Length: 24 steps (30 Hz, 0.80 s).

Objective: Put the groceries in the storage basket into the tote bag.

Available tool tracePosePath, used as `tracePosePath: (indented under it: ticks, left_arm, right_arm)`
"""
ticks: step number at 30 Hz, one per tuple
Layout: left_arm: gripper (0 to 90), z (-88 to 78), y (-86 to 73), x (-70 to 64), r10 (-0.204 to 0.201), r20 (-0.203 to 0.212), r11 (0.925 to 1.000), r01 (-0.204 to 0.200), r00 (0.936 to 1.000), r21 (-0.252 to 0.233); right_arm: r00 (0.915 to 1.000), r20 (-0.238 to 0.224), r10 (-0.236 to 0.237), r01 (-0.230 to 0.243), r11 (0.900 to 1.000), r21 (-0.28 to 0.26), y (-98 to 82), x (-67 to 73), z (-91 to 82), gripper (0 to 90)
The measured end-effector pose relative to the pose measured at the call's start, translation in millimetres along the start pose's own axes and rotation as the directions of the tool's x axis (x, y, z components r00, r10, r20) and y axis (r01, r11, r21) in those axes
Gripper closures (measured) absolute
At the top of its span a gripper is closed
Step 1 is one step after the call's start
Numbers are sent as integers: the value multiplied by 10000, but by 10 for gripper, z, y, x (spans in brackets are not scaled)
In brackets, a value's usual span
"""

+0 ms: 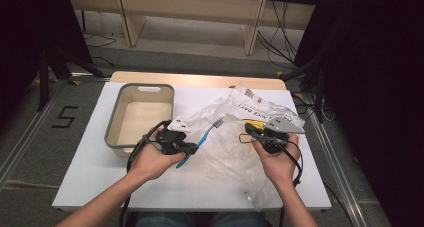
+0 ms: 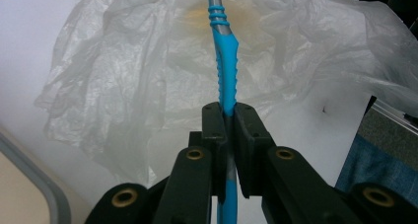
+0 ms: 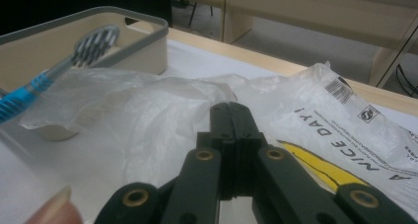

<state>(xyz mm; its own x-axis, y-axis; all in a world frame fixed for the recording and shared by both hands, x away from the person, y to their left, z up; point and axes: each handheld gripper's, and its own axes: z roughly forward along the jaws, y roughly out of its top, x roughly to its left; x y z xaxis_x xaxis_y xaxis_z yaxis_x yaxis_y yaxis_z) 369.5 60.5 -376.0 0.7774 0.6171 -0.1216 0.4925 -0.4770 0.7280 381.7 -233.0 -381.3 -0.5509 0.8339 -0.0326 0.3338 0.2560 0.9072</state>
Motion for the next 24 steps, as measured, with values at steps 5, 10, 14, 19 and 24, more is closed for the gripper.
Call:
tracePosePath:
  ticks: [5,10,14,19,24]
  left_arm:
    - [839,72,-4,-52,146,76,9997,-148,9999,208]
    - [839,145,-10,-83,205,142,9991,-210,9997,381]
    - [839,210,-20,-114,264,248,9981,-278,9993,553]
    - [839,280,-28,-131,286,216,9968,-301,9994,744]
    - [840,355,-30,-134,292,185,9954,-308,9994,906]
  right_arm:
    - [10000,15,22,-22,10000,-4,1,-1,-4,900]
    - [10000,30,49,-49,10000,-5,4,0,-7,900]
    - [10000,27,42,-42,10000,-5,4,0,-7,900]
    - [10000,1,9,-9,10000,-17,3,0,-5,900]
    - [10000,12,44,-44,10000,-17,5,2,-6,900]
